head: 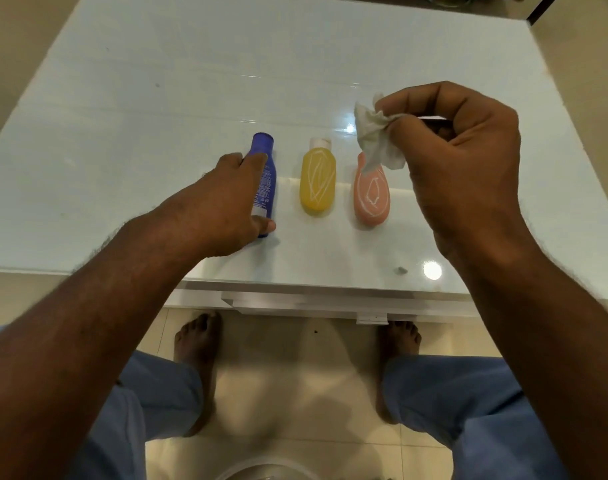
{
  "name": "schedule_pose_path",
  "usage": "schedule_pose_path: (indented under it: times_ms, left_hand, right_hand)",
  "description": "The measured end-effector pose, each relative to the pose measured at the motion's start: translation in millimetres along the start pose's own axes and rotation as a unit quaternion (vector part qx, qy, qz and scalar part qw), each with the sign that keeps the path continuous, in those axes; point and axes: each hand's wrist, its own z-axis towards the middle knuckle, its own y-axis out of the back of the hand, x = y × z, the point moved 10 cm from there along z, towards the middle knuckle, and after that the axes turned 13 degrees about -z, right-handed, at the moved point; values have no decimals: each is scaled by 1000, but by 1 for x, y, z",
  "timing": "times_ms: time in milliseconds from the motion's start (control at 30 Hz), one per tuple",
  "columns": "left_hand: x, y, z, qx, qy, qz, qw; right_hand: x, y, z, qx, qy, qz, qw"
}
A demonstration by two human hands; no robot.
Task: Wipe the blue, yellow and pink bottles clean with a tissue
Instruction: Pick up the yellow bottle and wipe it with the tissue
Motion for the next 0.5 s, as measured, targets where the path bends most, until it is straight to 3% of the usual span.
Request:
schedule_pose_path:
  times_ms: [233, 367, 500]
  left_hand:
    - [4, 2, 9, -29, 4, 34, 999]
    - [-25, 9, 12, -111, -103, 49, 987]
    - [-52, -20, 8, -66, -164, 77, 981]
  right_hand:
    - [-7, -7, 2, 28, -31, 9, 999]
    - [-9, -9, 1, 38, -39, 6, 999]
    - [-11, -7, 2, 33, -47, 4, 998]
